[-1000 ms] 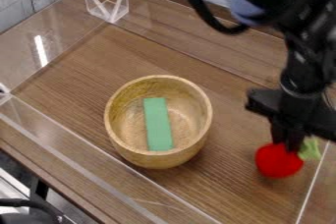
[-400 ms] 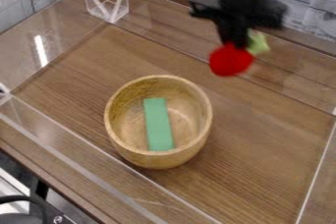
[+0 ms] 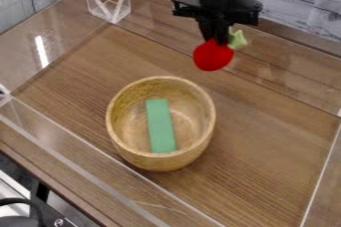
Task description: Move the red fruit to the right
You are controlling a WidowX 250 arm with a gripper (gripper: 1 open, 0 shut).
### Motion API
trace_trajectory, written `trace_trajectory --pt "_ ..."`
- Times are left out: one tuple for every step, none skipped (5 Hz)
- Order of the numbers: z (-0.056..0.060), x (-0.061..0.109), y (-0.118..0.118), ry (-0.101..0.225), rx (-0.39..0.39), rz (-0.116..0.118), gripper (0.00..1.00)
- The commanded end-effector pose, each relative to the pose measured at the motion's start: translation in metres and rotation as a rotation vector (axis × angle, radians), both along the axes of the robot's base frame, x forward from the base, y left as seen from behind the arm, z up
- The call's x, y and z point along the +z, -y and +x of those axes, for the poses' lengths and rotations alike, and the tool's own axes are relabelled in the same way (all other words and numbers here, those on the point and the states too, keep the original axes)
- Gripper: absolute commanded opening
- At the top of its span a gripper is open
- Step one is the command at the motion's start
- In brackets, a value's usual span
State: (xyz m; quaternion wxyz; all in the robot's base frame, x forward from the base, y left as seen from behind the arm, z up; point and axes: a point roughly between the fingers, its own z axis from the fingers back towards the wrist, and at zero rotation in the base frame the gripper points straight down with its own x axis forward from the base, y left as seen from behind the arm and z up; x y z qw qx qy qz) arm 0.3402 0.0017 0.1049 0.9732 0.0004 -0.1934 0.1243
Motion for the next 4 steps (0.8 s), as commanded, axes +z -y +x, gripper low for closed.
trace_trajectory --pt "0.015 0.009 -0.007 0.057 0.005 0.014 0.00" --pt "0.020 0.003 -0.012 0.055 0.006 0.022 0.00" --pt "0.023 -0.002 -0.015 0.055 0.009 0.025 0.00" --pt "0.026 -0.007 -0.019 0.056 0.009 0.029 0.00"
